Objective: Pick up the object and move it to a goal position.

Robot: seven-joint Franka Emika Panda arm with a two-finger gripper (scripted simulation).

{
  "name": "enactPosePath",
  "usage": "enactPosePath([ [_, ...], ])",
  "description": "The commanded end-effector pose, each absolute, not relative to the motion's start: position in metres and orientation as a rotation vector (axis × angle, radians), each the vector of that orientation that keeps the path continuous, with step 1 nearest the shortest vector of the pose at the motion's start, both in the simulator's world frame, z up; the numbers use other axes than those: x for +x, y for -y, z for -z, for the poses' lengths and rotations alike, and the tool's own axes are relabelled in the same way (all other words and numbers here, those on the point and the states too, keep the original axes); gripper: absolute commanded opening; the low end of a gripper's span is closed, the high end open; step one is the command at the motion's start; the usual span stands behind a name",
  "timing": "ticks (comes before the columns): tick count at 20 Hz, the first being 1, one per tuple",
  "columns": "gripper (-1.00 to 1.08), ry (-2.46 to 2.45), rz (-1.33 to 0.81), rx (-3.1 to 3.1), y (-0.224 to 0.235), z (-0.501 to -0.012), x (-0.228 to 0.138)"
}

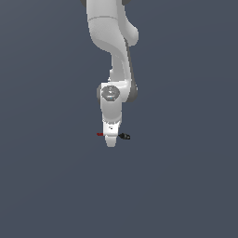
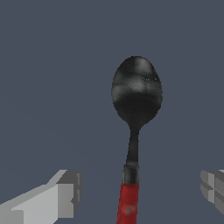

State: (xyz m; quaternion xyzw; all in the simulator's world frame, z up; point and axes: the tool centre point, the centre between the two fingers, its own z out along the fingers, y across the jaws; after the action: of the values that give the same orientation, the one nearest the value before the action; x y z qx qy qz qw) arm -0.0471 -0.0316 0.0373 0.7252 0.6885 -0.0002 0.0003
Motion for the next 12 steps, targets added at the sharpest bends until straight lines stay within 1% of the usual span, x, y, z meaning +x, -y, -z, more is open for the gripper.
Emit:
enactPosePath([
  [1, 1.00, -2.164, 0.001, 2.277, 0.032, -0.025, -0.048],
  [8, 1.00, -2.166, 0.001, 2.276, 0.032, -0.010, -0.047],
  [9, -1.00, -2.166, 0.001, 2.276, 0.032, -0.010, -0.047],
  [12, -1.00, -2.166, 0.001, 2.276, 0.032, -0.010, -0.047],
])
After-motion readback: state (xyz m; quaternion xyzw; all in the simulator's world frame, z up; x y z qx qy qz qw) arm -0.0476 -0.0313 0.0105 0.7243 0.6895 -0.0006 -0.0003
